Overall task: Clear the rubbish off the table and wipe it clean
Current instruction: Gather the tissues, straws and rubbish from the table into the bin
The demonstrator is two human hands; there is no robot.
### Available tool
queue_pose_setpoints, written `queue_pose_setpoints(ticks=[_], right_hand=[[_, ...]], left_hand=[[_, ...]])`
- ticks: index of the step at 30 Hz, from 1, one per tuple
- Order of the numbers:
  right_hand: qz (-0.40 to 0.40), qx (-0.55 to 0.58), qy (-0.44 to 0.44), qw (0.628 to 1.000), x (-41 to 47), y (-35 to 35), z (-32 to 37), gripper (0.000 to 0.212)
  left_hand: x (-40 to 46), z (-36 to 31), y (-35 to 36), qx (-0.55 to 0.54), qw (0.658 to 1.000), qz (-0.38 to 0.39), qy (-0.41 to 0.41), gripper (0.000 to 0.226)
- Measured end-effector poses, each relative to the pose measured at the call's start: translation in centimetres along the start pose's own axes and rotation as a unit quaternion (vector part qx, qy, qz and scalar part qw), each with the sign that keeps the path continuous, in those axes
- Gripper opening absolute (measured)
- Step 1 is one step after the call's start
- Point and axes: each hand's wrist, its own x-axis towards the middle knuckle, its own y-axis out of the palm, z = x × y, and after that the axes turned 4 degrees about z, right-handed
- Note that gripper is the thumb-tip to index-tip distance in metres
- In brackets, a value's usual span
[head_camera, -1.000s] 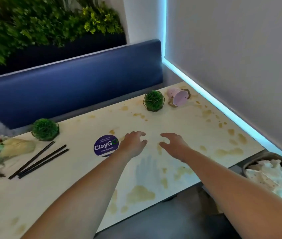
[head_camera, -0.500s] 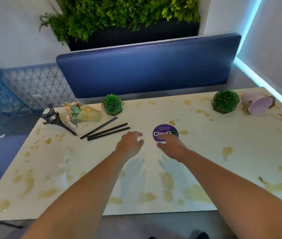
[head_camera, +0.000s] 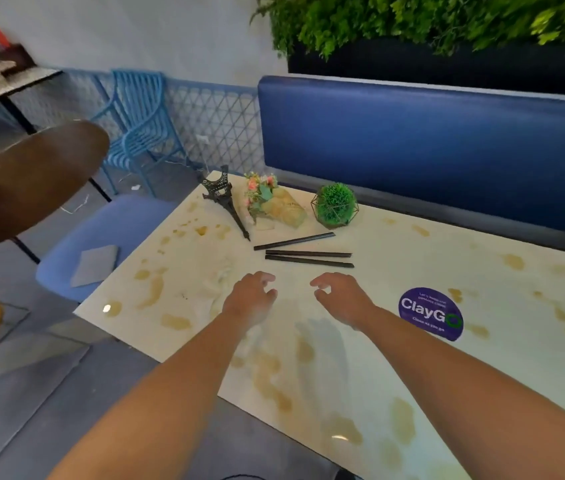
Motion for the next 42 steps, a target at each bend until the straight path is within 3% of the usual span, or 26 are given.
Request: queue_pose_setpoints(ticks=[9,16,23,27,30,33,35,37,40,42], right_hand=[[0.087,-0.017,-0.060,0.994,3.8,4.0,3.6,0.020],[0.121,-0.064,-0.074,0.988,7.5,7.5,6.3,0.026],[0.137,-0.122,-0.094,0.979,11.1,10.9,9.6,0.031],[0.112,-0.134,-0.115,0.978,12.4,11.5,10.8,0.041],[0.109,-0.131,-0.136,0.976,13.2,11.8,11.6,0.065],[0.120,-0.118,-0.136,0.976,14.0,12.1,12.2,0.078],[0.118,-0.098,-0.123,0.980,14.3,12.4,12.5,0.063],[0.103,-0.047,-0.098,0.989,14.6,12.7,12.8,0.041],[0.065,0.082,-0.045,0.993,14.6,11.8,13.2,0.021],[0.017,0.180,0.004,0.984,14.6,10.8,13.5,0.015]], left_hand=[[-1.5,7.7,-1.8,-0.001,0.986,-0.060,-0.157,0.038],[-0.3,10.8,-3.2,0.065,0.976,-0.042,-0.202,0.048],[2.9,13.4,-4.0,0.071,0.981,-0.013,-0.180,0.063],[4.7,14.6,-4.9,0.041,0.988,-0.009,-0.148,0.044],[6.1,14.7,-6.1,0.030,0.995,-0.001,-0.092,0.028],[7.7,13.5,-7.4,-0.056,0.998,-0.004,-0.035,0.024],[8.5,11.8,-8.4,-0.190,0.981,-0.009,-0.042,0.025],[9.3,10.0,-9.5,-0.312,0.946,-0.020,-0.088,0.026],[10.0,6.9,-11.0,-0.465,0.867,-0.019,-0.178,0.024],[10.9,5.7,-11.2,-0.470,0.859,0.004,-0.203,0.023]])
